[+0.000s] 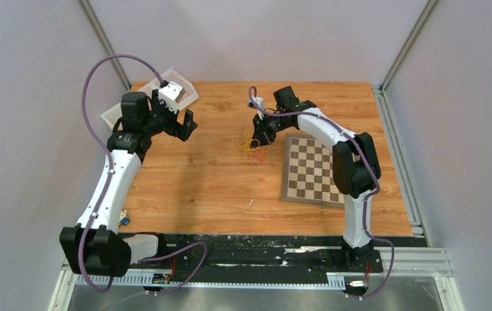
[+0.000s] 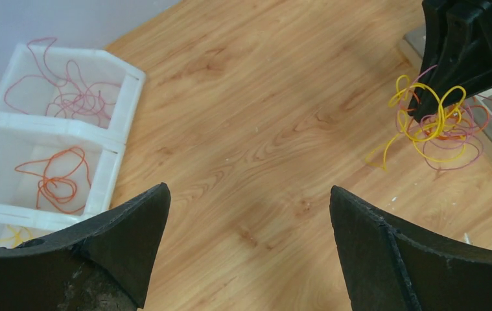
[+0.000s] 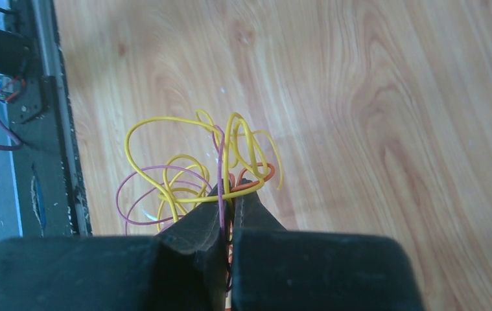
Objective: Untangle the cables
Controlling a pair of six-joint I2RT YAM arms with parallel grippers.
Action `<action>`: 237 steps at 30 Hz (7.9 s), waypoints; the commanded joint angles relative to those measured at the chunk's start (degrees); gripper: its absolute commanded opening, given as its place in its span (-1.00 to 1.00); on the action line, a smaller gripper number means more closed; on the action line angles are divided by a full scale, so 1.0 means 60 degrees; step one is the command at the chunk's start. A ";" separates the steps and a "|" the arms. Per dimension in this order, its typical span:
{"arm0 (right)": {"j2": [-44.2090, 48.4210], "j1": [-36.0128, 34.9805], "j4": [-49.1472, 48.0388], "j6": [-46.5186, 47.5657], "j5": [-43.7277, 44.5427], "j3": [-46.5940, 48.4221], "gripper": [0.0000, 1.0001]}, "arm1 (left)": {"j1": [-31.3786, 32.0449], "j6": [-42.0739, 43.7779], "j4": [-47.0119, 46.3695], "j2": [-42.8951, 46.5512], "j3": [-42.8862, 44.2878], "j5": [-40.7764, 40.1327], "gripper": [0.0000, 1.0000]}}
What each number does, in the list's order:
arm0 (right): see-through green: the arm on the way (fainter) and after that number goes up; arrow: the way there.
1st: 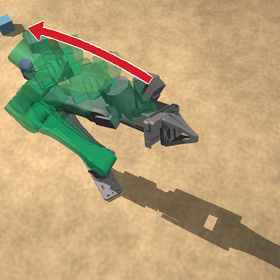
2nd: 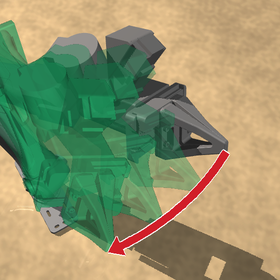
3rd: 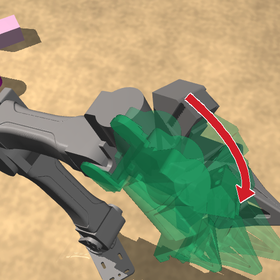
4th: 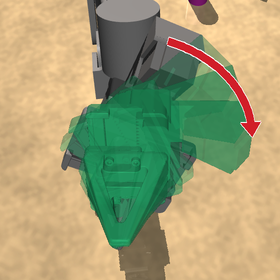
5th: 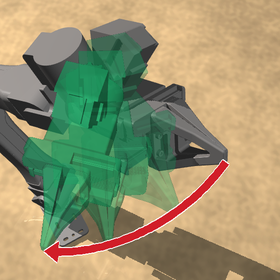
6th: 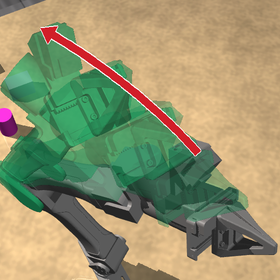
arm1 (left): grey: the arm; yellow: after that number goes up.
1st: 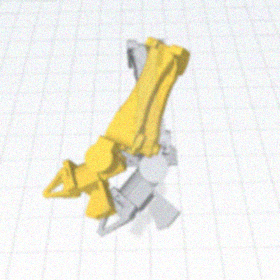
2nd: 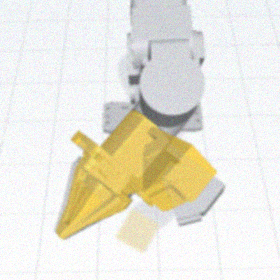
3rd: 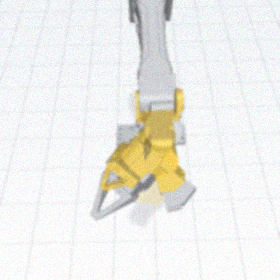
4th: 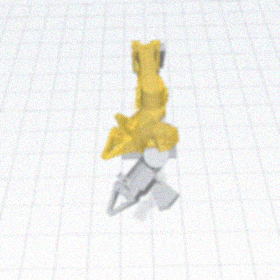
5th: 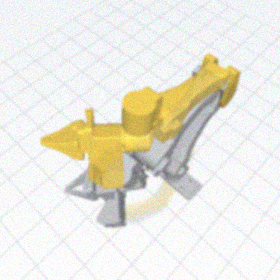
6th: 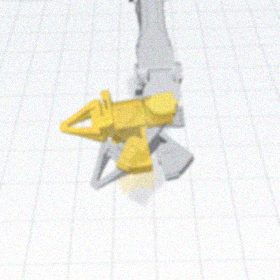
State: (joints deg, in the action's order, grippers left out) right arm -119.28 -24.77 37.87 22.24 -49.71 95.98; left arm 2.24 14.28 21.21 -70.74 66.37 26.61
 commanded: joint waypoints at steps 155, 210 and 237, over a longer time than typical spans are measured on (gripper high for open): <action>0.0970 0.3758 -0.1035 0.1747 0.6561 0.2649 -1.00 | -0.5509 0.2193 0.1244 -0.0929 -0.2924 -0.2815 -1.00; 0.3122 0.2832 -0.1707 -0.0102 0.1488 -0.0539 -1.00 | 0.0579 0.3947 0.2902 -0.0730 -0.3667 -0.0274 0.27; 0.3211 0.2804 -0.1622 -0.0018 0.1578 -0.0880 -1.00 | -0.1087 -0.0543 0.1959 0.0549 -0.1373 -0.0063 -1.00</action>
State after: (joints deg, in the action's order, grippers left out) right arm -102.96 -7.77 29.67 22.13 -39.03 91.20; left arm 0.19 20.29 33.34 -75.70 53.19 20.84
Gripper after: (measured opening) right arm 0.011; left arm 0.009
